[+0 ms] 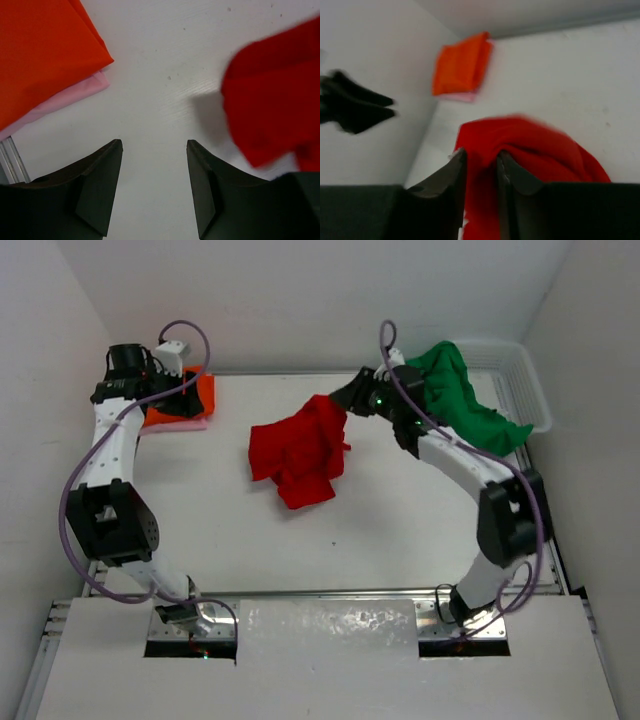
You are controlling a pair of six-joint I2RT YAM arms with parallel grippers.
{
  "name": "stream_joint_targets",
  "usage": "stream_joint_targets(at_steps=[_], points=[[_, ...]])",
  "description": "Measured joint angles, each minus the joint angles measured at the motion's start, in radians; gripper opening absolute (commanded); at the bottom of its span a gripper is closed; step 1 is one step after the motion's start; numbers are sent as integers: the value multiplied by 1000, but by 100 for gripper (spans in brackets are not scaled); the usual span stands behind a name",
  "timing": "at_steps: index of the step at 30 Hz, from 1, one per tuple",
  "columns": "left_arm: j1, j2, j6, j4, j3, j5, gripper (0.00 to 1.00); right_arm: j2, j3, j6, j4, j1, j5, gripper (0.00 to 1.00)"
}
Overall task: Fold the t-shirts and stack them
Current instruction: Move the tshirt to the center of the board, then flatten out the tshirt
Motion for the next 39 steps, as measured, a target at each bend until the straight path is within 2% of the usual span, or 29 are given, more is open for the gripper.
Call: stream_joint_targets(at_steps=[1, 2, 3, 4, 5, 7, 8, 9, 11, 13, 14, 15, 17, 18, 19, 20, 21, 22, 25, 29, 34, 39], points=[[0, -9, 4, 3, -11, 0, 52, 59, -7, -16, -51, -3, -9, 44], [0, -16, 8, 4, -22, 1, 52, 129, 11, -34, -103, -8, -21, 67], [0, -22, 12, 4, -33, 1, 52, 201, 63, -64, -171, -13, -27, 84], [0, -24, 16, 4, -43, 1, 52, 280, 142, -104, -254, -19, -26, 97], [0, -24, 17, 4, -51, 1, 52, 373, 272, -158, -387, -23, -17, 99], [0, -24, 20, 4, -69, -1, 52, 555, 559, -269, -560, -31, 29, 99], [0, -24, 22, 3, -79, -2, 52, 609, 654, -318, -616, -33, 55, 99], [0, -24, 24, 7, -91, -2, 52, 620, 679, -359, -651, -33, 78, 99], [0, -24, 27, 12, -125, -1, 52, 567, 592, -423, -667, -33, 116, 99], [0, -24, 38, 14, -170, 6, 51, 422, 358, -484, -628, -21, 154, 98], [-2, -24, 46, 9, -193, 10, 51, 341, 237, -515, -608, -8, 172, 94], [-6, -22, 53, 3, -212, 13, 51, 273, 146, -542, -599, 8, 187, 89], [-15, -22, 73, -2, -256, 11, 51, 140, -10, -605, -576, 64, 217, 60], [-18, -22, 81, -5, -273, 11, 51, 88, -65, -638, -558, 98, 228, 35], [-23, -21, 84, -7, -295, 11, 51, 47, -105, -671, -541, 134, 232, 28], [-28, -19, 87, -8, -313, 10, 51, 15, -135, -691, -520, 177, 242, 27], [-30, -15, 87, -8, -325, 7, 51, -3, -152, -710, -507, 222, 247, 54], [-32, -10, 86, -7, -332, 4, 51, -10, -158, -730, -492, 274, 249, 64], [-30, 14, 67, 5, -332, -5, 51, 73, -86, -779, -500, 415, 252, 78], [-6, 23, 51, 16, -332, -13, 51, 283, 76, -776, -520, 512, 253, 81], [21, 21, 47, 40, -353, -16, 51, 481, 213, -729, -589, 520, 255, 79], [32, 20, 46, 40, -367, -14, 51, 591, 279, -697, -650, 519, 295, 73]])
